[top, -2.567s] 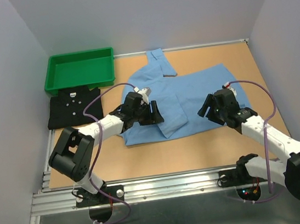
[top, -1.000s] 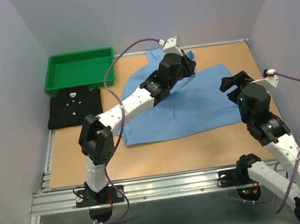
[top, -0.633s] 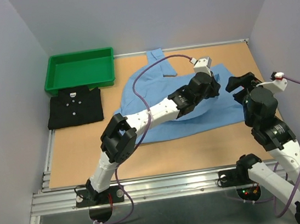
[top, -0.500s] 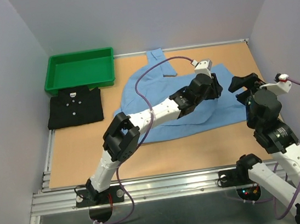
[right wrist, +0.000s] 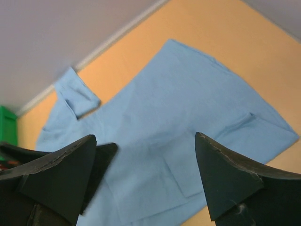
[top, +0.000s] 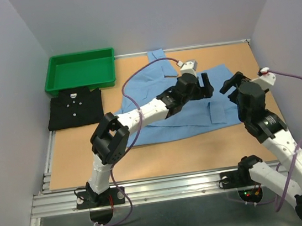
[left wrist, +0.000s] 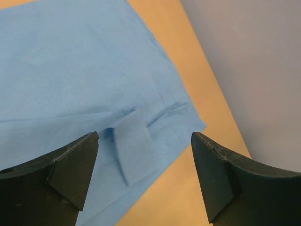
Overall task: Fold and stack the long sleeve shirts
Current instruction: Fold the shirt
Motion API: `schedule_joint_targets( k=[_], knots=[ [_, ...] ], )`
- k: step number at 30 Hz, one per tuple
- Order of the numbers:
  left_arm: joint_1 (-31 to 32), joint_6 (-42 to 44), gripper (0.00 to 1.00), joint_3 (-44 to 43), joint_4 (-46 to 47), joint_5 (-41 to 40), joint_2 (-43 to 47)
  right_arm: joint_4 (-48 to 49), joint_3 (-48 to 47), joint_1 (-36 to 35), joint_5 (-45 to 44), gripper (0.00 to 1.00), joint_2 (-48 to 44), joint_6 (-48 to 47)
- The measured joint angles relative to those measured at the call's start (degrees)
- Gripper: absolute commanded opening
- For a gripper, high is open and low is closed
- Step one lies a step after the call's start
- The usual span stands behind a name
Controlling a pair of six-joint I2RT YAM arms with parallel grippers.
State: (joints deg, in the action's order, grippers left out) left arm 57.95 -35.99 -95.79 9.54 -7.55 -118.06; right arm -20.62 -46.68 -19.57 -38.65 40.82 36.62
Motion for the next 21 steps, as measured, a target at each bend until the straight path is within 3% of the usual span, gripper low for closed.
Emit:
schedule_joint_targets(
  k=[4,11,16,21],
  knots=[
    [-7.1,-1.0,0.84,8.4,-1.1,1.1,6.3,-0.4,0.0,0.0,4.7,0.83,11.0,-2.1],
    [-19.7,2.1,0.84,21.7,-7.6,0.1,18.6,-2.2,0.0,0.0,10.3,0.71,29.9,-4.9],
    [-20.6,6.5,0.84,30.0,-12.4,-2.1,27.9,-3.0,-0.1,0.0,10.6,0.61,37.8,-5.6],
    [-22.2,9.4,0.84,38.0,-14.1,-2.1,34.8,-3.2,-1.4,0.0,10.8,0.61,43.8,-6.0]
  ],
)
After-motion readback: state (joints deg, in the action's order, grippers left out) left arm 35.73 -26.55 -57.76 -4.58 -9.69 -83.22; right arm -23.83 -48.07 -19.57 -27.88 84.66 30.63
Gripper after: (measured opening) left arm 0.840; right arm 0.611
